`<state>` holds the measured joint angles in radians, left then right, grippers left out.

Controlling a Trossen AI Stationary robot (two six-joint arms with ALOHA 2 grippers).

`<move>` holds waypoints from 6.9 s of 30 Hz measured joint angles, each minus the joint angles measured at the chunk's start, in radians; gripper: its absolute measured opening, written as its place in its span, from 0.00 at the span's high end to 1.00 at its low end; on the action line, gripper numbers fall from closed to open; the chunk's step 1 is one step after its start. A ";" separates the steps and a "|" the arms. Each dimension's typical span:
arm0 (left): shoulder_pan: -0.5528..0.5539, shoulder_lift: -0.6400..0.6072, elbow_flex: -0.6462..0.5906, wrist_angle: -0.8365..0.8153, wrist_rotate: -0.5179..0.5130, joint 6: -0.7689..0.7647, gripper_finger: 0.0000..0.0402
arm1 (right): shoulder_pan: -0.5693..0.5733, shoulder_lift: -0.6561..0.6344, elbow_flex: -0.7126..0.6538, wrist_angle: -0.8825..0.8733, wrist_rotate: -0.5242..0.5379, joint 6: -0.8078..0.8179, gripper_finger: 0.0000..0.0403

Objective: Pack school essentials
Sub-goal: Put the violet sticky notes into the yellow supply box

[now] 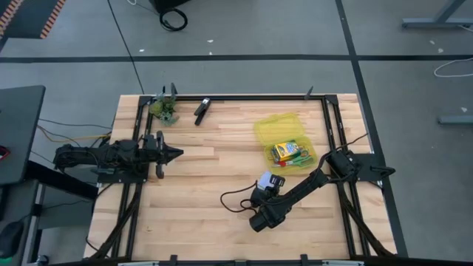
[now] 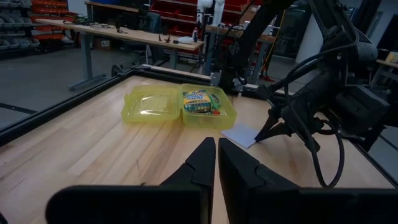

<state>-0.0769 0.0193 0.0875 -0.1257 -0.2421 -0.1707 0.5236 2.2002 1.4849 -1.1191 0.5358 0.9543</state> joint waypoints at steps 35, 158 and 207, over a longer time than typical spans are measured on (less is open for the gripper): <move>0.000 0.000 0.000 0.000 0.000 0.000 0.93 | 0.018 -0.001 0.146 -0.215 0.032 0.035 1.00; 0.010 1.993 0.680 0.965 0.213 0.744 0.51 | 0.011 -0.024 0.146 -0.134 0.017 -0.038 1.00; -0.011 2.071 0.820 0.926 0.314 0.759 0.98 | -0.017 -0.047 0.147 -0.101 0.058 -0.072 0.98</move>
<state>-0.0883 2.0907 0.9073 0.8005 0.0715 0.5883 0.5064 2.1529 1.6318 -1.2205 0.5938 0.8818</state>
